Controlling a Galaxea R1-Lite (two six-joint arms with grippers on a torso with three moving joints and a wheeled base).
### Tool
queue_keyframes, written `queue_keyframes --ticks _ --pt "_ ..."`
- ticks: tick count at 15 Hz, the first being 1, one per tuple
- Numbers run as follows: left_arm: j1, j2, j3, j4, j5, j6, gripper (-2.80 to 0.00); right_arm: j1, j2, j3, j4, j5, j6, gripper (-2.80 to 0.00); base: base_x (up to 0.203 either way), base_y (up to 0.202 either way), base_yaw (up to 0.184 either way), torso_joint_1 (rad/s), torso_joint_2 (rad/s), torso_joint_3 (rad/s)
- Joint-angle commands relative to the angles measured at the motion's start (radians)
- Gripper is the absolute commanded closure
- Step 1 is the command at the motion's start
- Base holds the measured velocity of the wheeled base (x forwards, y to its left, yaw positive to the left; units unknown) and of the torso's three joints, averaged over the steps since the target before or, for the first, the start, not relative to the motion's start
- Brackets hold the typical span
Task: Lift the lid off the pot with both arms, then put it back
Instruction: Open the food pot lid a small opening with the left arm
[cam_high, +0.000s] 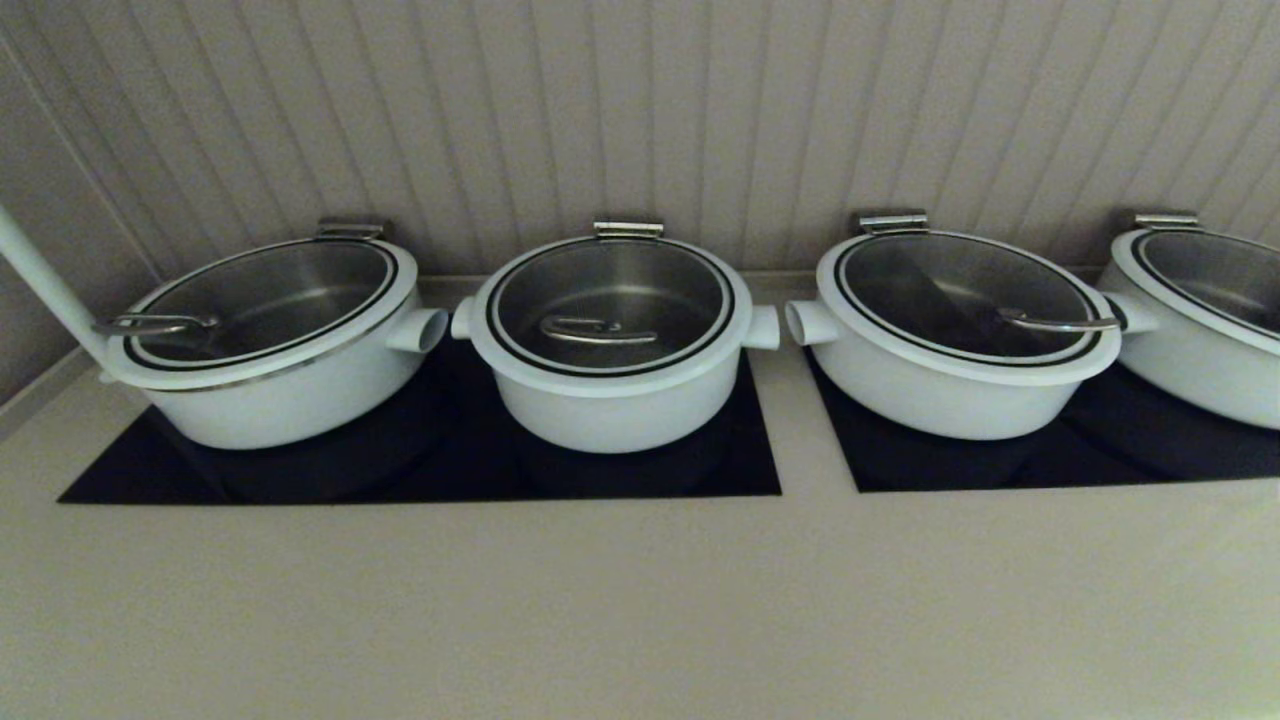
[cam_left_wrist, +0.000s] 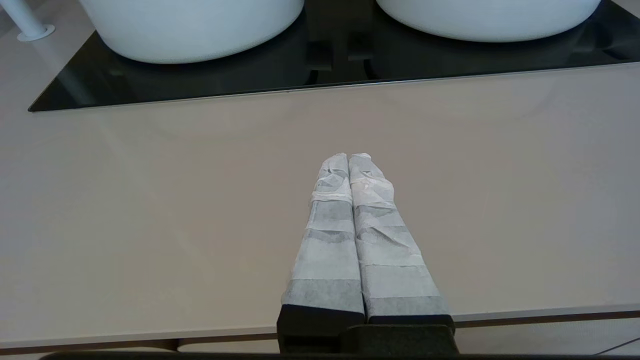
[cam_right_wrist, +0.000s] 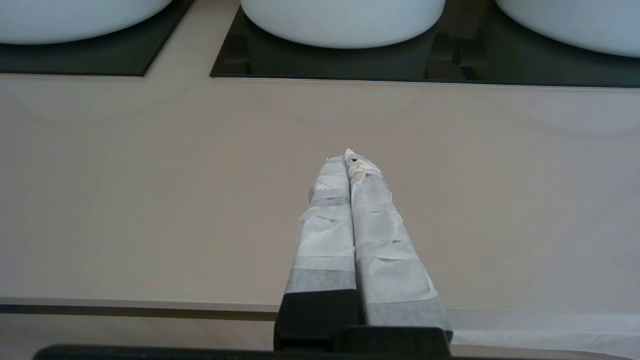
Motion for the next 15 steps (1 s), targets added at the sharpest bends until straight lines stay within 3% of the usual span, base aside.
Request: queue_keyframes --ticks 1,15 --pt "-0.001 0.000 0.000 0.000 0.000 0.000 0.00 0.001 0.000 0.000 0.000 0.001 -0.001 0.00 0.000 0.000 0.000 0.000 0.00 0.000" --pt "-0.001 0.000 0.000 0.000 0.000 0.000 0.00 0.001 0.000 0.000 0.000 0.001 -0.001 0.00 0.000 0.000 0.000 0.000 0.00 0.000"
